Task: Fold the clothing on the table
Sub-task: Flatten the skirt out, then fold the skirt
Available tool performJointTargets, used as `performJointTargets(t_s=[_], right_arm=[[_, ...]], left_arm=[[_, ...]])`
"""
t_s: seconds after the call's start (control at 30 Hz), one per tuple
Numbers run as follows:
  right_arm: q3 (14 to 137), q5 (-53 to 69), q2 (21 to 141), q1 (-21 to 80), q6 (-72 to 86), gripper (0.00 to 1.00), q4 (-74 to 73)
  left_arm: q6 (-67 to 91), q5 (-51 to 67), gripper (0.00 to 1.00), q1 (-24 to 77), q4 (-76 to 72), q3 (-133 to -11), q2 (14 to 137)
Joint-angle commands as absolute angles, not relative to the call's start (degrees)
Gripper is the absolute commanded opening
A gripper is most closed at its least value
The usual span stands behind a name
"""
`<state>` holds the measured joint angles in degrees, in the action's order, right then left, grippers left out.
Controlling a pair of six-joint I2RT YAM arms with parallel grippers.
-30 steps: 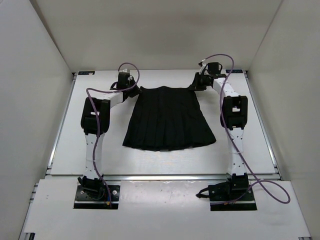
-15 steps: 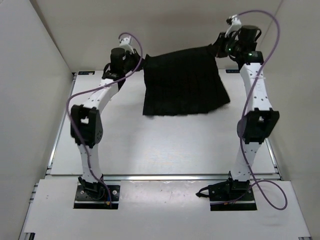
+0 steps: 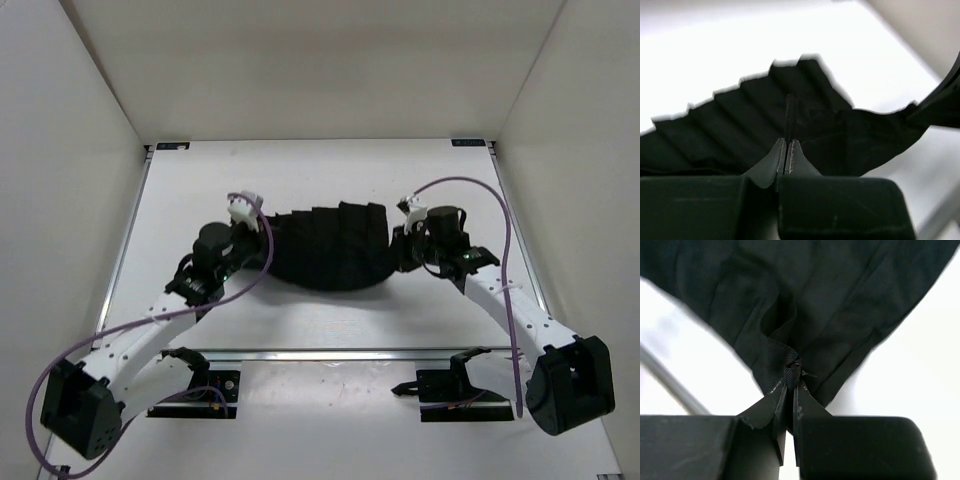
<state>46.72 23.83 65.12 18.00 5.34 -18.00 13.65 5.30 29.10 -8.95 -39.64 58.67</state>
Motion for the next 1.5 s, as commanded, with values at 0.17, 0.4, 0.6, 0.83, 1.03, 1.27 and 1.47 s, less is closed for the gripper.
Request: performJointTargets(t_s=[0.17, 0.4, 0.6, 0.83, 1.03, 1.27, 1.47], right_arm=[[49.12, 28.47, 71.00, 17.15, 9.15, 0.00, -10.46], [77.76, 34.52, 96.57, 10.82, 4.56, 0.00, -15.64], [111.29, 37.00, 117.47, 5.55, 5.71, 0.00, -21.17], [133.13, 36.13, 122.17, 2.37, 5.82, 0.00, -24.06], [111.59, 24.63, 103.30, 9.30, -4.92, 0.00, -25.33], [63.94, 21.53, 74.74, 14.32, 1.74, 0.00, -15.10], [51.86, 21.11, 64.51, 17.22, 6.32, 0.00, -20.04]], left_arm=[[20.47, 2.37, 0.00, 21.91, -2.64, -31.19, 45.78], [23.29, 5.79, 0.00, 14.77, -6.50, -40.40, 68.76], [20.22, 9.75, 0.00, 13.36, -4.66, -71.38, 96.37], [15.49, 12.22, 0.00, 11.69, 6.15, -110.54, 113.56], [5.80, 9.49, 0.00, 14.32, 4.23, -98.85, 99.18], [7.46, 3.88, 0.00, 27.83, -3.16, -55.88, 75.01], [18.09, 0.10, 0.00, 34.28, 1.65, -34.39, 54.35]])
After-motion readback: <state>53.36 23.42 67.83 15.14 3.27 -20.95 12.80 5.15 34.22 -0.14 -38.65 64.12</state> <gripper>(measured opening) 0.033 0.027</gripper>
